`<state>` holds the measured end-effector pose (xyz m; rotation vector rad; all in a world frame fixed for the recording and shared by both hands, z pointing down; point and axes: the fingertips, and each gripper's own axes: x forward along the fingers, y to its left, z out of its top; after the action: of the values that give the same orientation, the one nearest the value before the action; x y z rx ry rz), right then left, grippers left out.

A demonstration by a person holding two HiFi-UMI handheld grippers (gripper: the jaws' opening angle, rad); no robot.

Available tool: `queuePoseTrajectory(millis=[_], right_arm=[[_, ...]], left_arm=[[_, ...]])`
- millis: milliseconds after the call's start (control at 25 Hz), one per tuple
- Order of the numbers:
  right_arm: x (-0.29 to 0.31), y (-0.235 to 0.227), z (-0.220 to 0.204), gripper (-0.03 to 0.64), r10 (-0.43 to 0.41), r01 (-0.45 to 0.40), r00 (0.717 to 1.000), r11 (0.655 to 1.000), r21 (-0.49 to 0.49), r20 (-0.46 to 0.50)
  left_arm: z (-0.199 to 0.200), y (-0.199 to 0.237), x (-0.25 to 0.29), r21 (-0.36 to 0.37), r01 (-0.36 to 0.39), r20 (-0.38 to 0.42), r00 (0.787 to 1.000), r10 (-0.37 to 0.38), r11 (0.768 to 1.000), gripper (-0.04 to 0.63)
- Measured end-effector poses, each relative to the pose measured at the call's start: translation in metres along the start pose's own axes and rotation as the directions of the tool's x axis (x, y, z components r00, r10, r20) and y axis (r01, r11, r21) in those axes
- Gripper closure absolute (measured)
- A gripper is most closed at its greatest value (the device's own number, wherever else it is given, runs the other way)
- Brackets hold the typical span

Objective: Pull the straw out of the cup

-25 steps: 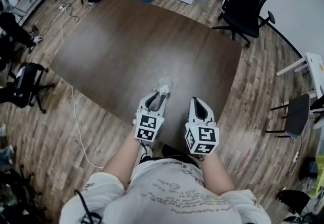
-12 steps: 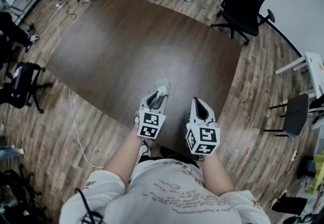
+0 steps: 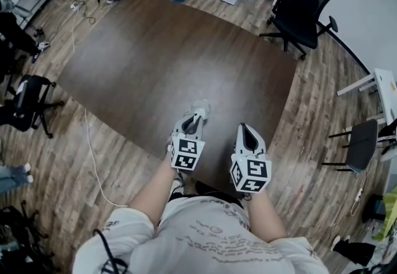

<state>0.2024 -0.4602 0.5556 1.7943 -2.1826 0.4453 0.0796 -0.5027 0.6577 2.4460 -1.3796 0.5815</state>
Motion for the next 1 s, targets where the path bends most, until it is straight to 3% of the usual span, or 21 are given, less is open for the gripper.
queuePoseTrajectory(millis=[600, 1000], right_arm=[[-0.018, 0.015, 0.017, 0.601, 0.023, -0.023, 0.998, 1.0, 0.003, 0.063], [-0.036, 0.041, 0.036, 0.603, 0.059, -0.066, 0.987, 0.997, 0.039, 0.148]], left_arm=[[0.063, -0.014, -0.051, 0.02, 0.043, 0.133, 0.99, -0.045, 0.999, 0.543], [0.1, -0.017, -0.118, 0.074, -0.012, 0.197, 0.98, -0.002, 0.997, 0.543]])
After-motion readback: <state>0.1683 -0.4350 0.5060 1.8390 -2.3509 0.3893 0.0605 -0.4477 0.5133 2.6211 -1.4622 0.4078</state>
